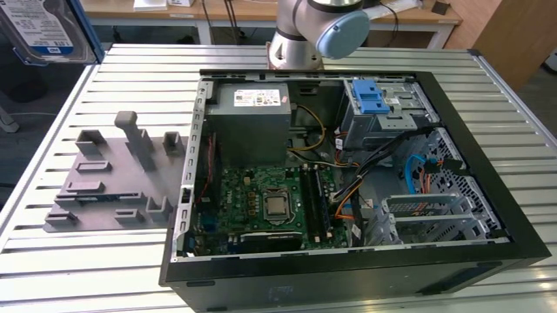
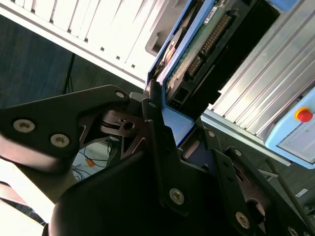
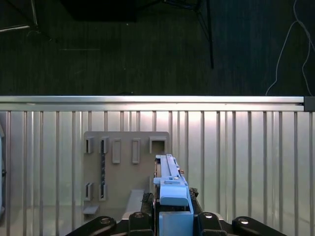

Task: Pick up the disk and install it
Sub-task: 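Pick up the disk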

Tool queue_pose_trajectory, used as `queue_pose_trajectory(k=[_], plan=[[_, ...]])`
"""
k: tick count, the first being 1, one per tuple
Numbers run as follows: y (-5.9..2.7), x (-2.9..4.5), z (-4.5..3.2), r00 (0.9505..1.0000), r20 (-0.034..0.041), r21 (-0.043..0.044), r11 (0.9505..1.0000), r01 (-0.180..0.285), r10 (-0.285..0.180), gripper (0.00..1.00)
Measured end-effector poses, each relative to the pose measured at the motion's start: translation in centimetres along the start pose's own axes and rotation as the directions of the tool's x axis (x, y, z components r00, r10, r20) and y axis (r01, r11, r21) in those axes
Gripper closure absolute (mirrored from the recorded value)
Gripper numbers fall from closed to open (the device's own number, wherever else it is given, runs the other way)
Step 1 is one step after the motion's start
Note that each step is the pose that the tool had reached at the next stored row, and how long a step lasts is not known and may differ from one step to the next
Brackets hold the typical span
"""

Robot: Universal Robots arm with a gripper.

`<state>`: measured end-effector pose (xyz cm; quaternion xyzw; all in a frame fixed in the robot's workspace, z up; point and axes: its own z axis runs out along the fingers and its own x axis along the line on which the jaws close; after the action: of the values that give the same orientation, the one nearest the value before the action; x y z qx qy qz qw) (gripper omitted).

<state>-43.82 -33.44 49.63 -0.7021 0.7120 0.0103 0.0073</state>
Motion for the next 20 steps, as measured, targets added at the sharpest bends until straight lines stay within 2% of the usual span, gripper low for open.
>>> queue_pose_trajectory(k=[8,20], plan=[[-0.02,1.14,-0.03,1.0,0.0,0.0001,1.0,0.0,0.0,0.64],[-0.26,1.67,-0.04,1.0,0.0,0.0,1.0,0.0,0.0,0.64]])
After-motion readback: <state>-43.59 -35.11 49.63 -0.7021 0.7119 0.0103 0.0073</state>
